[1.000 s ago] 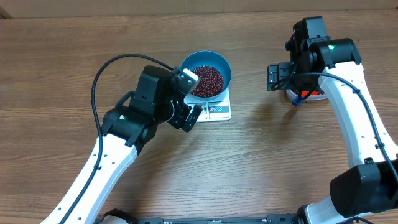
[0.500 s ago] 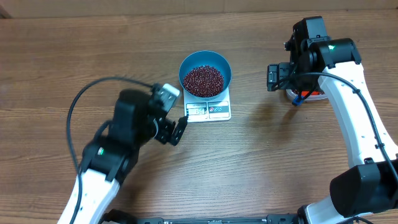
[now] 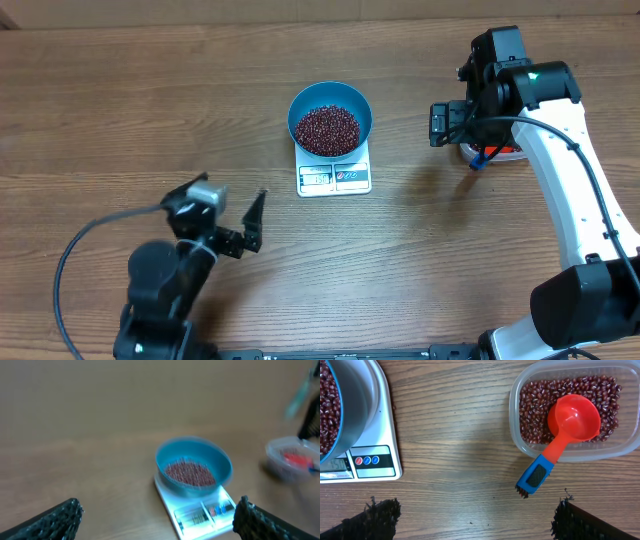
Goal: Scoop item into bowl and weigh 150g on scale
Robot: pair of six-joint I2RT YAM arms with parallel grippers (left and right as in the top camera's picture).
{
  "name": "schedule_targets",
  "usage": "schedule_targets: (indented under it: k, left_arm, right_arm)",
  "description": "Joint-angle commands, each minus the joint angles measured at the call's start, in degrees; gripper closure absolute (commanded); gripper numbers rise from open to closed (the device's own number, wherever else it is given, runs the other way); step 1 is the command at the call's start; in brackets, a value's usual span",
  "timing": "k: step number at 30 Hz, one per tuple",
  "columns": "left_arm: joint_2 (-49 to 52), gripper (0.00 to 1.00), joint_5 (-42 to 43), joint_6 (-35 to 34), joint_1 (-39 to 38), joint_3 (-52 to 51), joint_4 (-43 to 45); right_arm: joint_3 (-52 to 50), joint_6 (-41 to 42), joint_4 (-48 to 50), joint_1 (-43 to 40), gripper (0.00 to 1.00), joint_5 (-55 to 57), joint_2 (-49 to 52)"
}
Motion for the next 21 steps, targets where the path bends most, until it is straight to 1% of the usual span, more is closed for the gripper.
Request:
schedule_targets:
  k: [1, 5, 12, 16, 18, 21]
  left_arm:
    - [-6.05, 0.0, 2.19, -2.51, 3.76, -4.81, 4.55]
    - [-13.22, 0.0, 3.39, -2.54, 8.48, -9.09, 9.14]
    - [-21.68, 0.0, 3.32, -2.51, 14.8, -12.24, 10.27]
    - [-25.09, 0.0, 3.32, -2.49, 16.74, -16.37, 15.19]
    - [-25.31, 0.0, 3.32, -2.43, 17.07, -19.12, 18.69]
    - [-25.31, 0.0, 3.41, -2.95, 17.11, -23.28, 21.53]
  right_arm:
    - [1.62, 0.39, 0.13, 0.07, 0.0, 0.59, -1.64]
    - [1.62, 0.39, 0.13, 0.07, 0.0, 0.59, -1.64]
    - [1.62, 0.39, 0.13, 0.07, 0.0, 0.59, -1.64]
    - [1.62, 0.39, 0.11, 0.07, 0.0, 0.59, -1.64]
    - [1.62, 0.39, 0.13, 0.07, 0.0, 0.59, -1.64]
    - [1.62, 0.39, 0.11, 0.07, 0.0, 0.59, -1.64]
